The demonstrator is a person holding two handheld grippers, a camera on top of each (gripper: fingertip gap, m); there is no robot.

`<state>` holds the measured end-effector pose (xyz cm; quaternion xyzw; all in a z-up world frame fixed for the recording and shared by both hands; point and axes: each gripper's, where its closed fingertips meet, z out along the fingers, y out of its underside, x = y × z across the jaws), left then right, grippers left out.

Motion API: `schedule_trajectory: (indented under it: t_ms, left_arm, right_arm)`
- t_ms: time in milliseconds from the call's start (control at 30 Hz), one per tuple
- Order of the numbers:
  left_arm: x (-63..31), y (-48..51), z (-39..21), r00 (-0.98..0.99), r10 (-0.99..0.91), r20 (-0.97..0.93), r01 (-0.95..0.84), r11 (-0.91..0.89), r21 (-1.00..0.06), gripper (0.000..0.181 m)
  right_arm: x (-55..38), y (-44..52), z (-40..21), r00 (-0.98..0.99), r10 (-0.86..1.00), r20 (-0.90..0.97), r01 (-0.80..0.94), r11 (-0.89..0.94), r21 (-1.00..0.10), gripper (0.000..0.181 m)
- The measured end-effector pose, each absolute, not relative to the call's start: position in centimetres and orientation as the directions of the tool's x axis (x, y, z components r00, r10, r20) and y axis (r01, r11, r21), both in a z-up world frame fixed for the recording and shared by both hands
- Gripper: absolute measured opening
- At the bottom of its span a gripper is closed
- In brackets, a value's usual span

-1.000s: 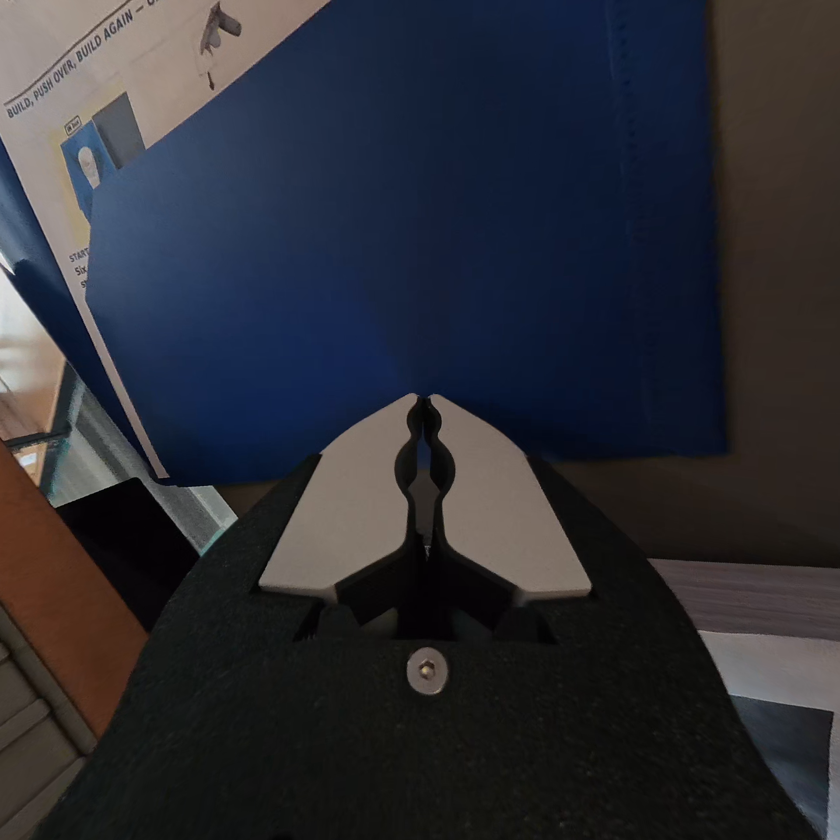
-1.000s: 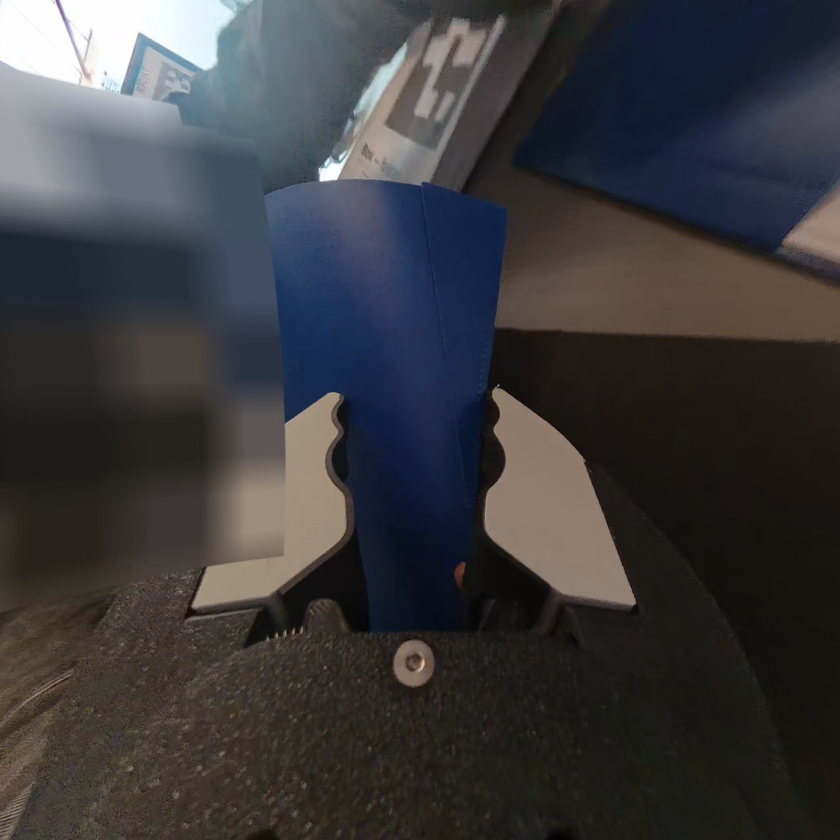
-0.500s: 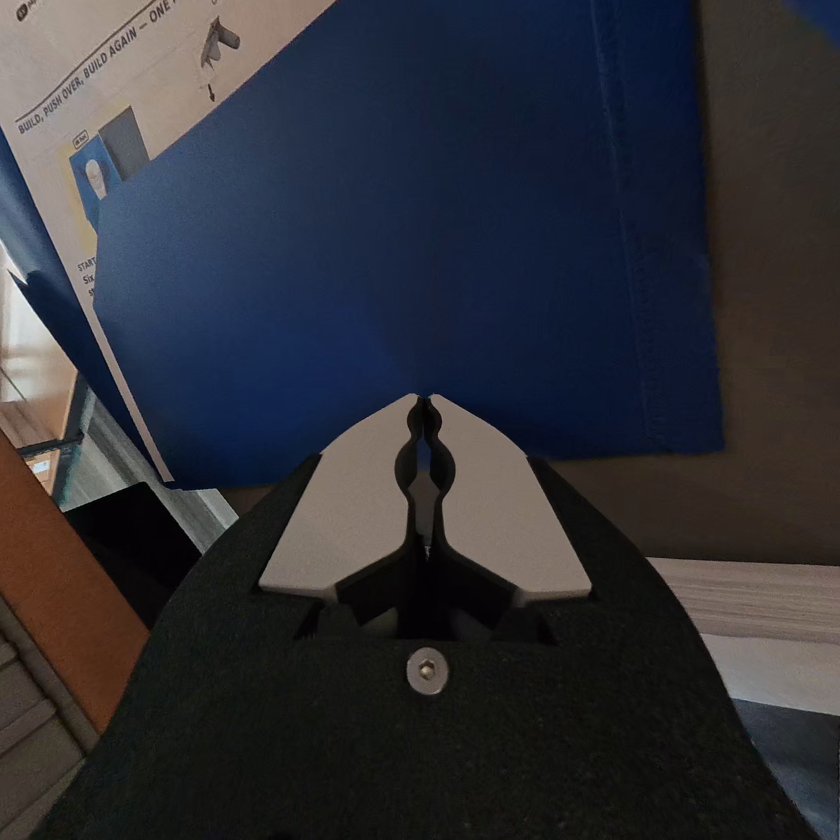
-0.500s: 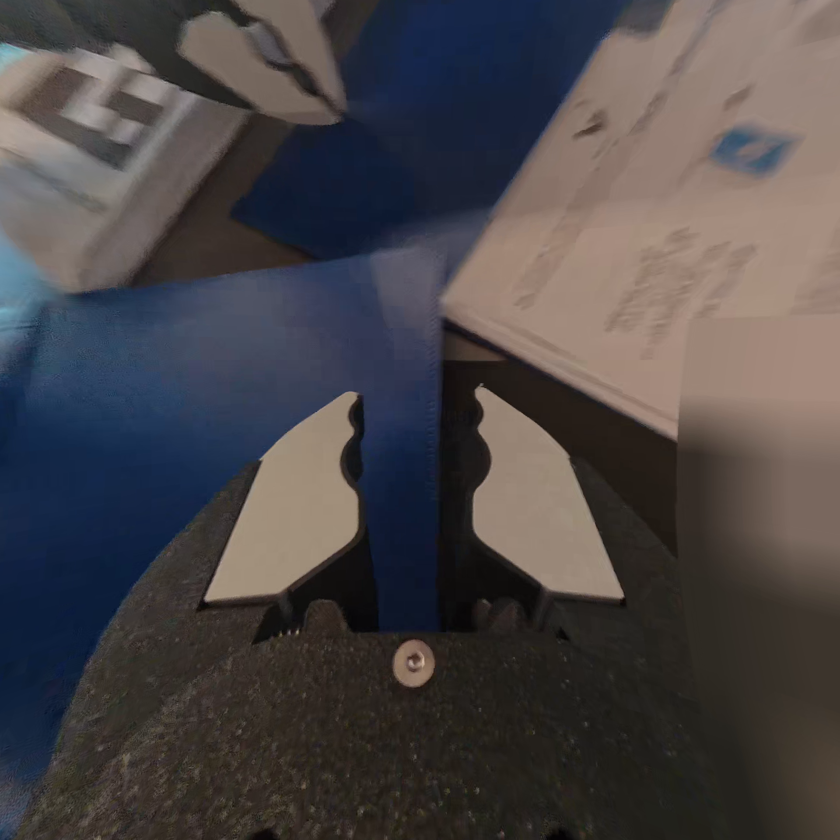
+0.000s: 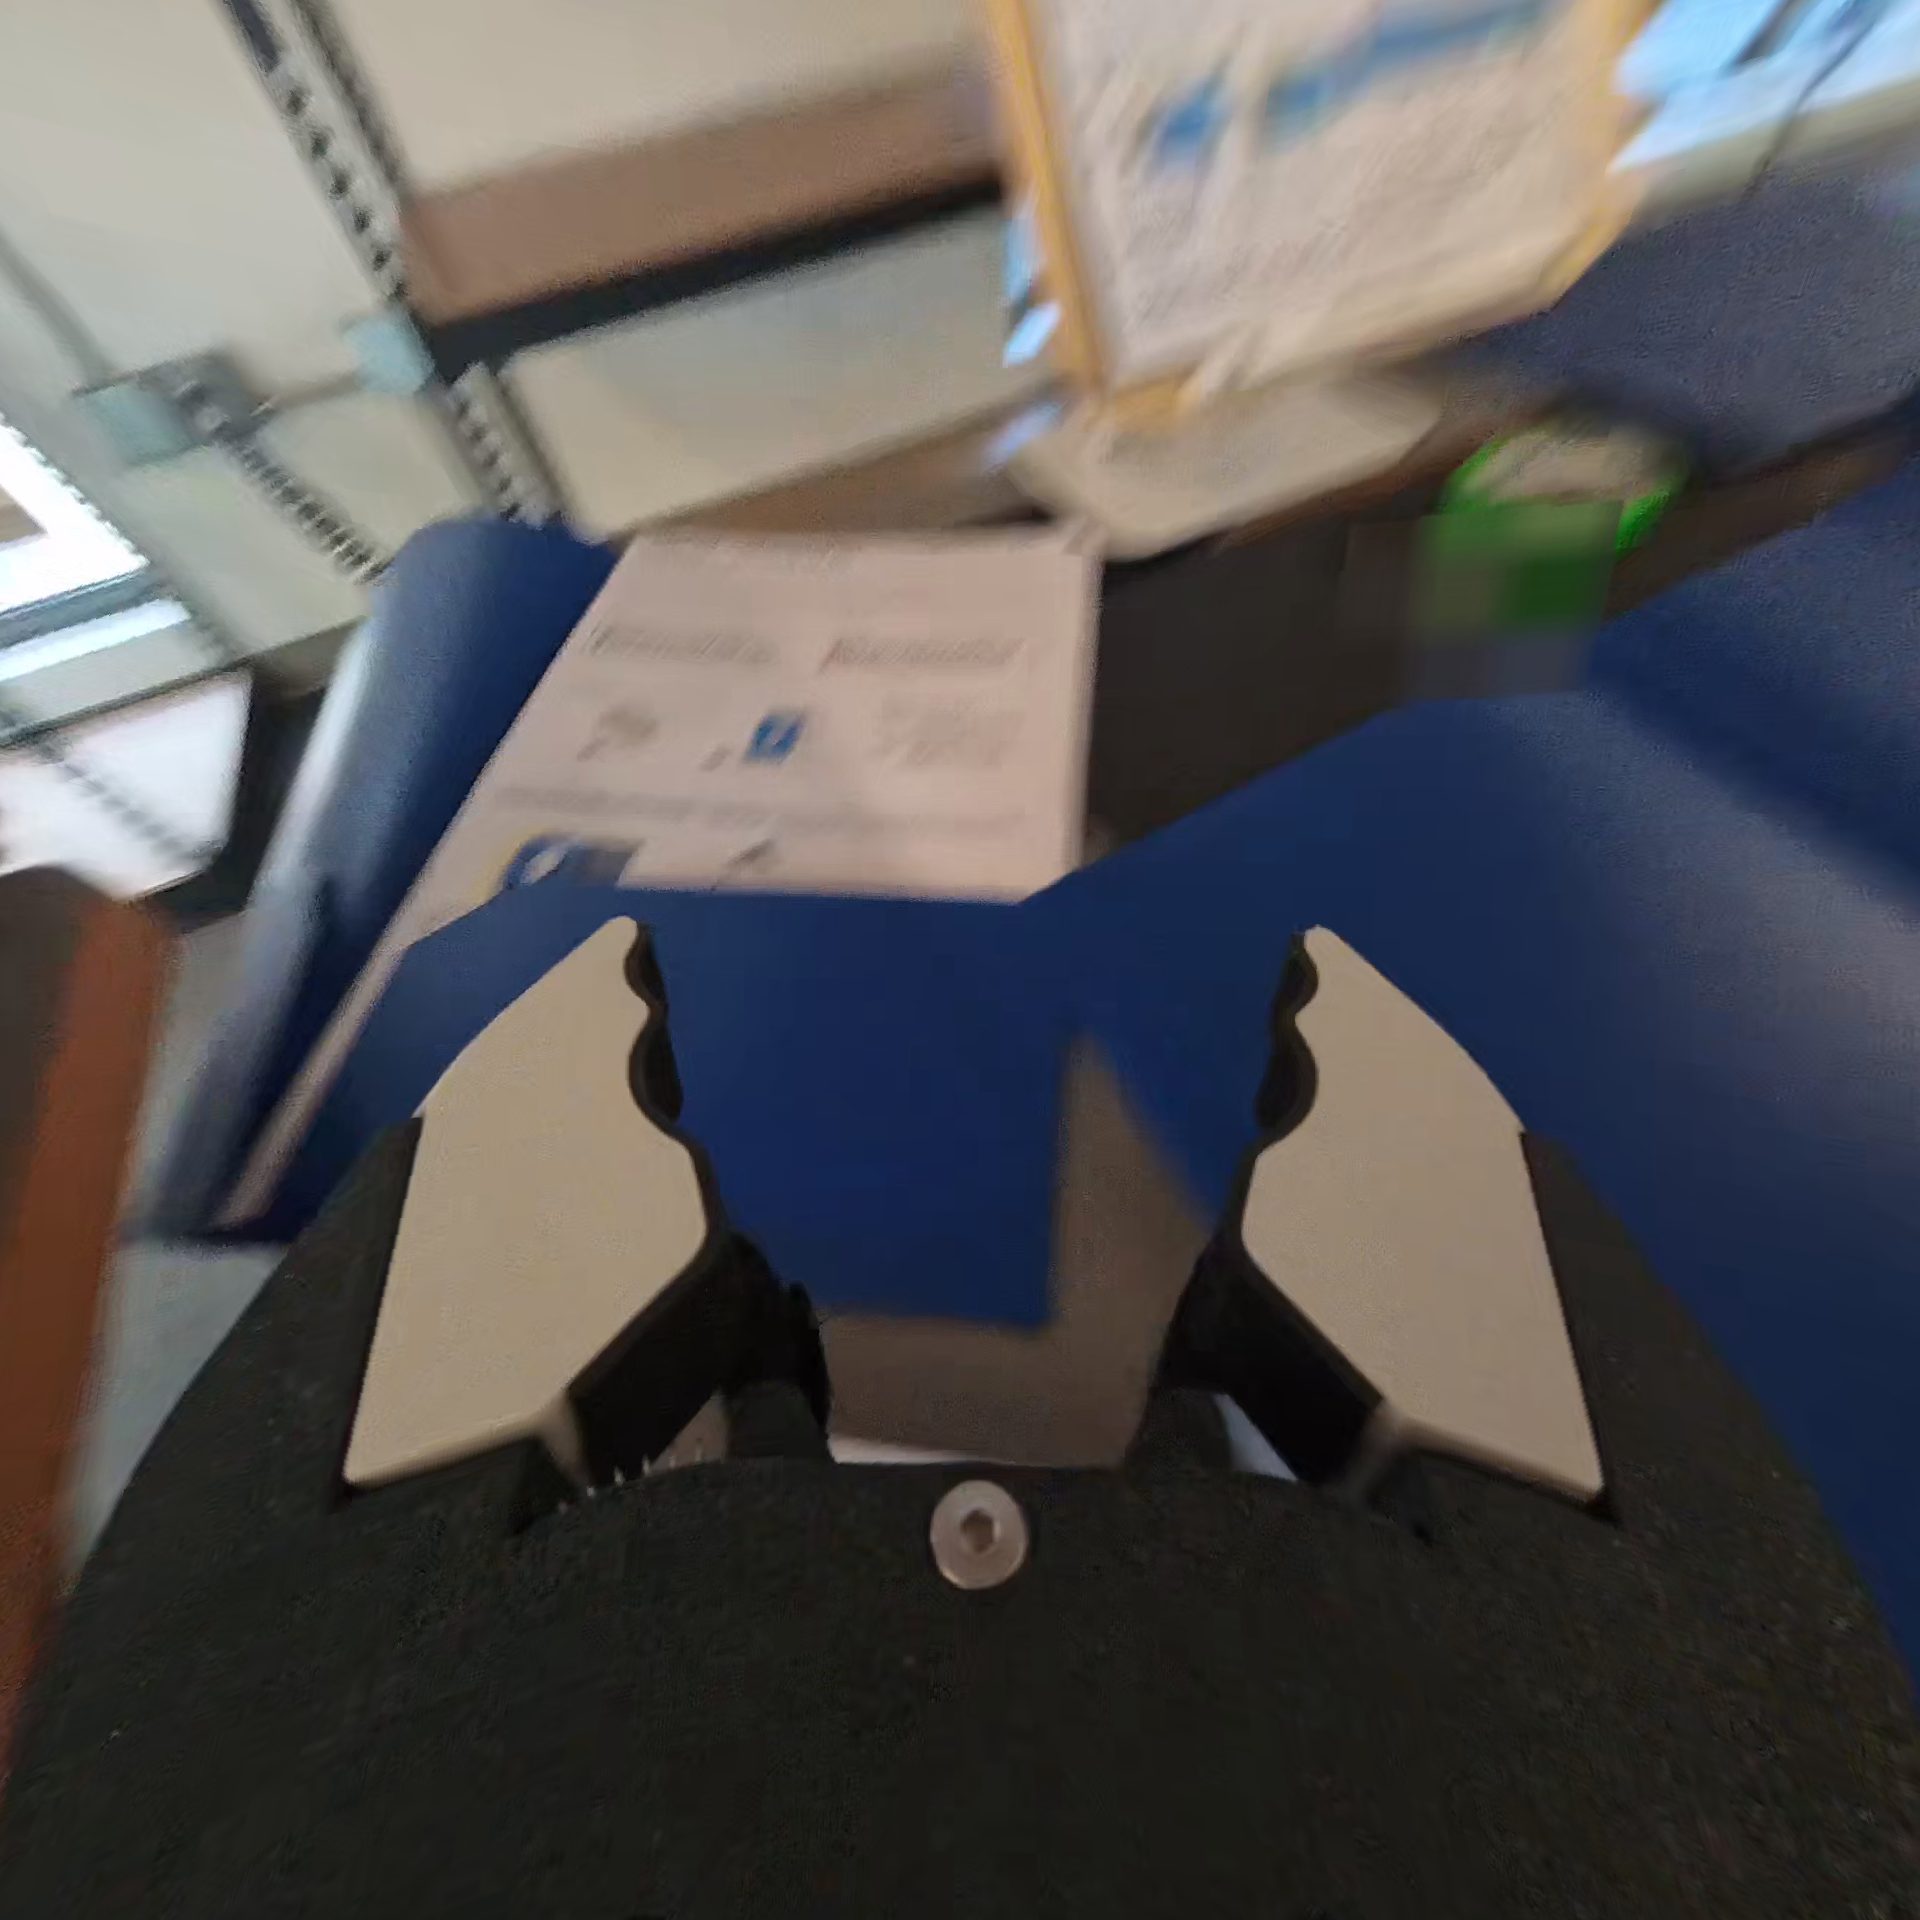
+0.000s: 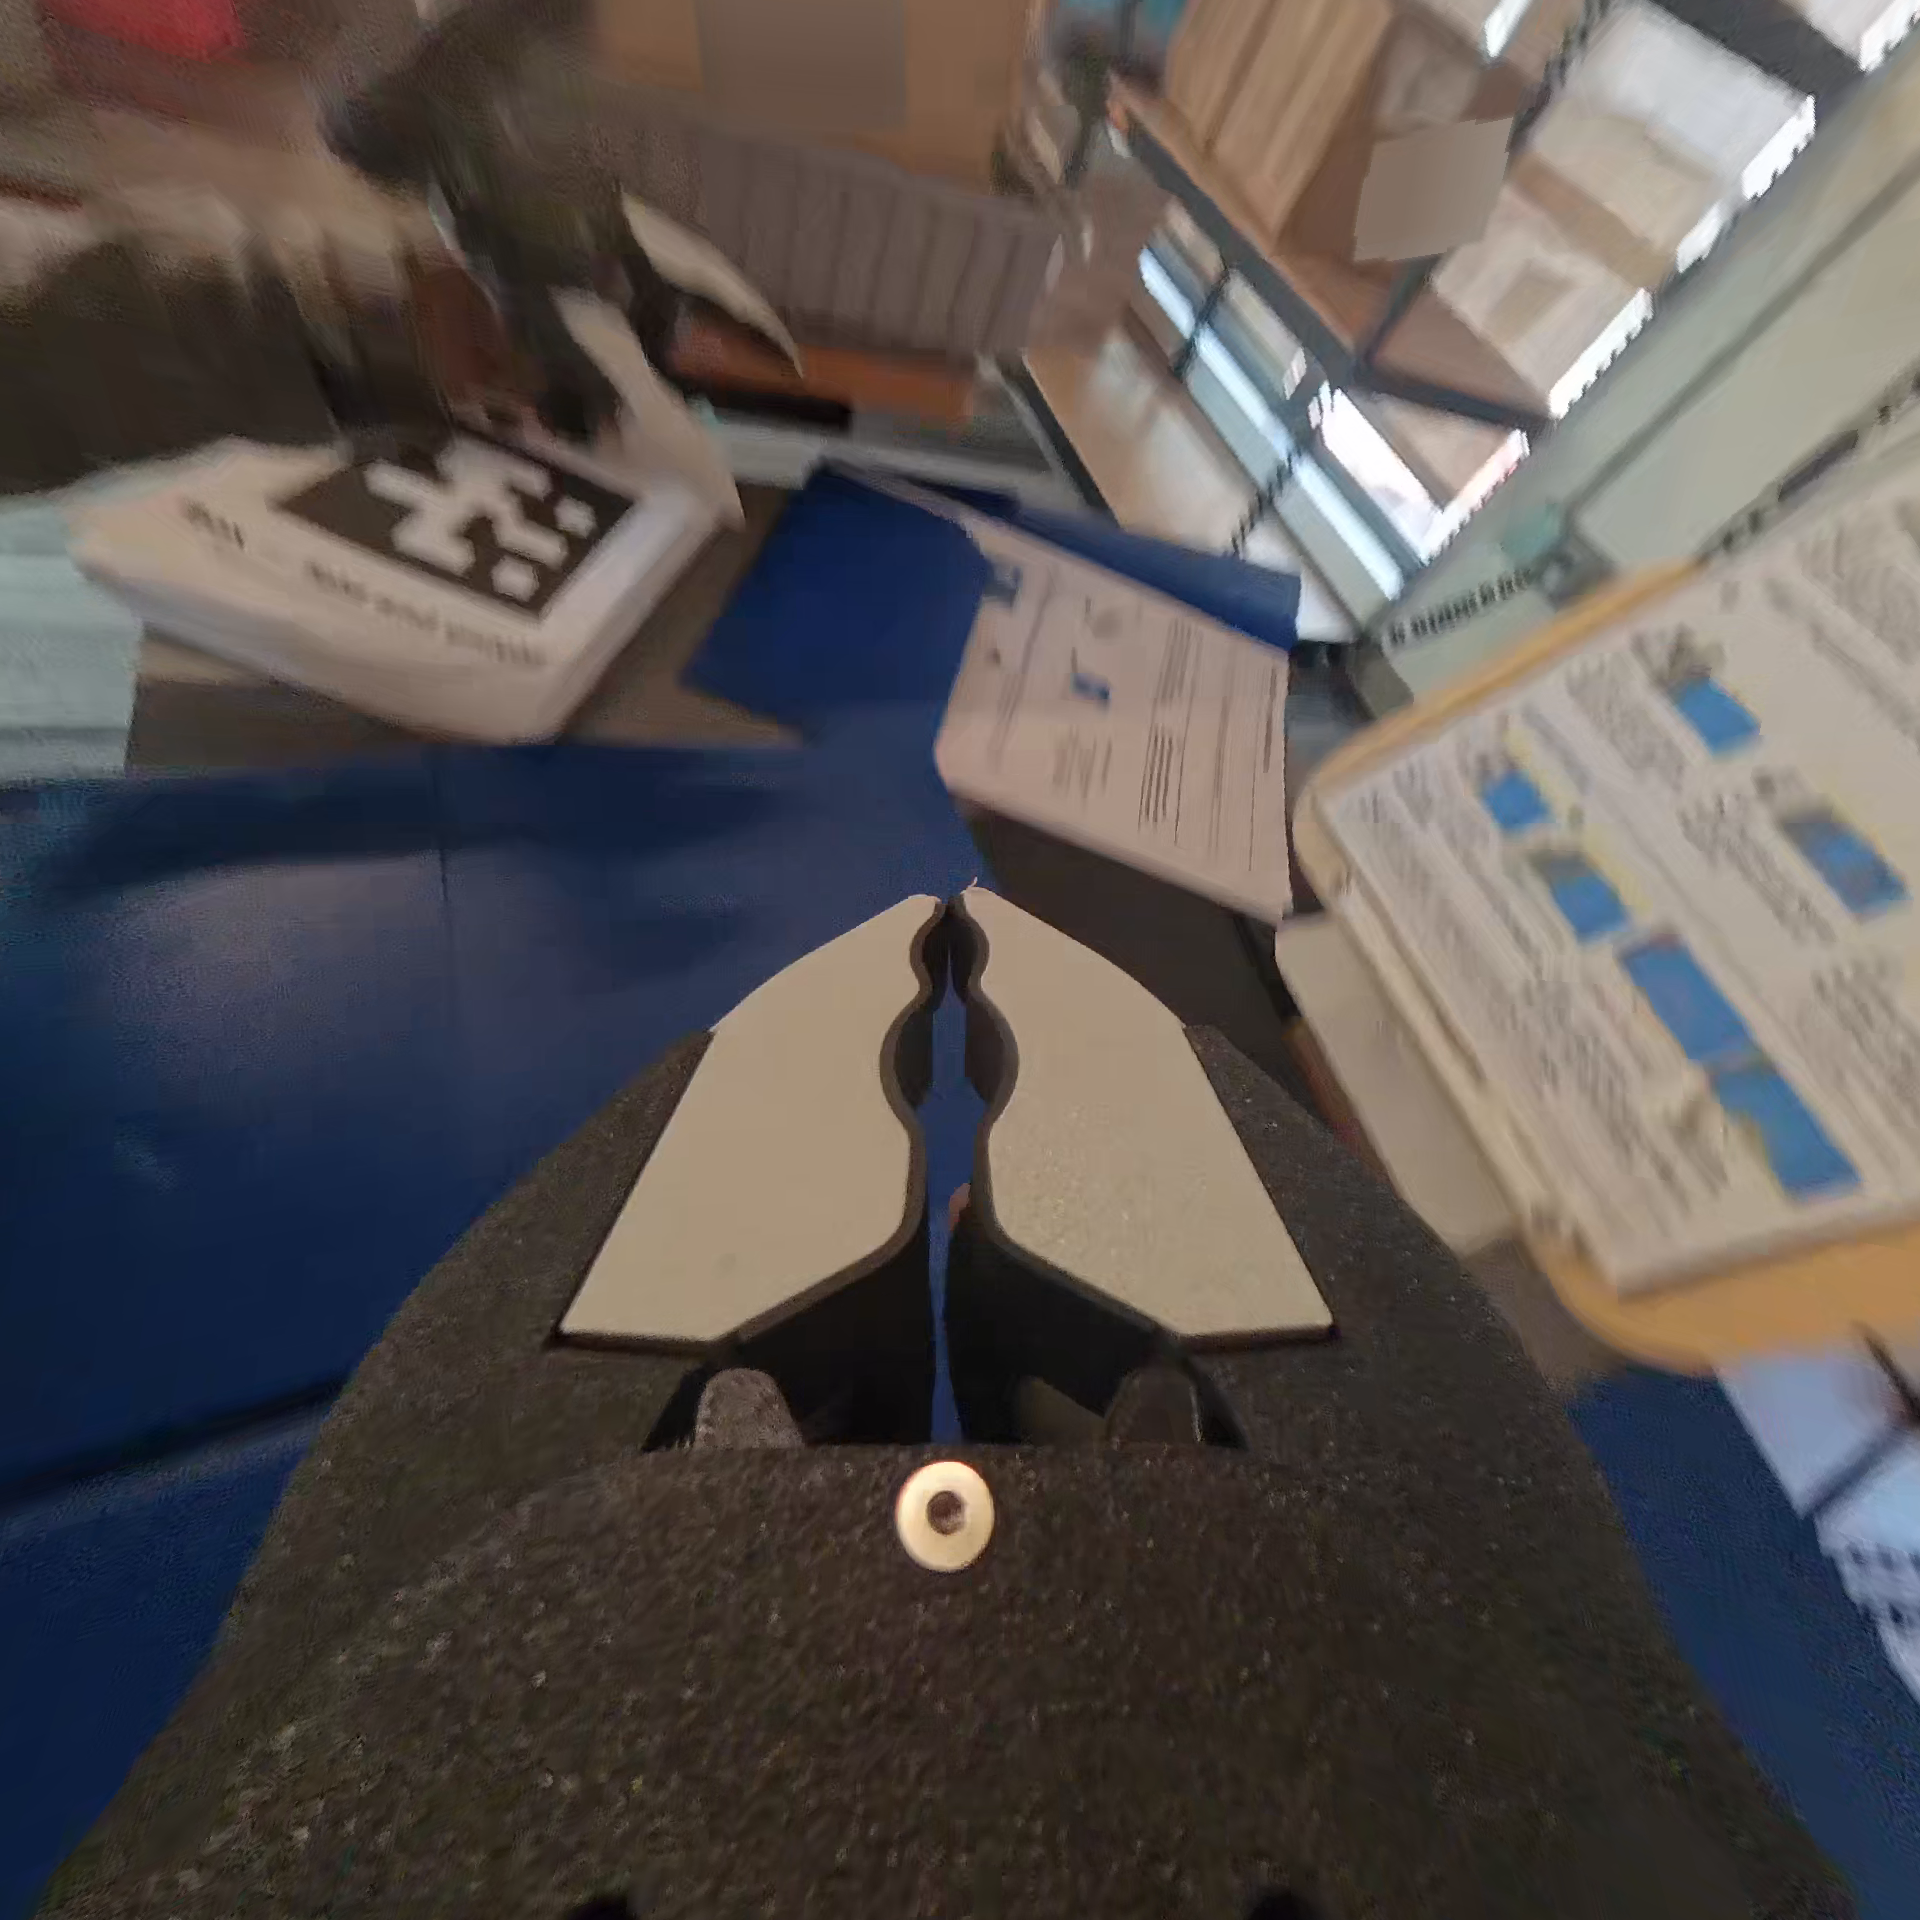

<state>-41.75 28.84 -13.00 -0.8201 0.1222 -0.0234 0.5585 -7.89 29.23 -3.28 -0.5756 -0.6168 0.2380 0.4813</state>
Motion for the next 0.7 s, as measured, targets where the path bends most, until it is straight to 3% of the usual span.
schedule_trajectory:
  t_ms: [33, 67, 100, 133, 167, 233, 300, 433, 700]
  left_arm:
    - [-39.7, 27.8, -11.0, 0.959, -0.283, -0.023, -0.103, -0.270, -0.957, 0.112]
    - [-37.8, 26.5, -9.3, 0.937, -0.349, 0.009, -0.062, -0.193, -0.979, 0.097]
    - [-35.8, 25.1, -8.1, 0.904, -0.427, -0.003, -0.060, -0.118, -0.991, 0.062]
    - [-33.8, 23.7, -7.3, 0.866, -0.498, -0.053, -0.086, -0.044, -0.995, 0.011]
    - [-32.6, 23.0, -7.0, 0.849, -0.518, -0.105, -0.121, 0.004, -0.993, 0.001]
    - [-31.6, 23.3, -7.8, 0.854, -0.483, -0.193, -0.225, -0.010, -0.974, 0.002]
    - [-30.5, 24.4, -8.6, 0.821, -0.502, -0.271, -0.327, -0.026, -0.945, 0.002]
    - [-29.2, 27.0, -9.6, 0.747, -0.587, -0.312, -0.444, -0.091, -0.891, 0.002]
    - [-26.1, 24.8, -8.2, 0.775, -0.585, -0.241, -0.345, -0.071, -0.936, 0.013]
  right_arm:
    - [-5.4, 28.4, -5.4, 0.134, 0.940, 0.314, 0.536, 0.198, -0.821, 0.000]
    - [-3.2, 27.4, -8.4, 0.121, 0.950, 0.289, 0.600, 0.162, -0.783, 0.000]
    - [-1.1, 26.3, -12.0, 0.115, 0.963, 0.244, 0.671, 0.106, -0.734, 0.000]
    - [0.5, 25.0, -15.9, 0.119, 0.976, 0.184, 0.736, 0.038, -0.676, 0.017]
    - [1.8, 23.6, -19.5, 0.128, 0.985, 0.115, 0.787, -0.030, -0.617, 0.032]
    - [3.0, 21.4, -25.4, 0.153, 0.988, 0.029, 0.846, -0.116, -0.520, 0.050]
    - [2.8, 20.8, -28.8, 0.208, 0.978, 0.011, 0.843, -0.174, -0.508, 0.061]
    - [1.2, 21.6, -29.4, 0.361, 0.932, -0.008, 0.751, -0.296, -0.590, 0.062]
    - [-0.7, 22.3, -29.3, 0.489, 0.872, -0.003, 0.602, -0.340, -0.723, 0.064]
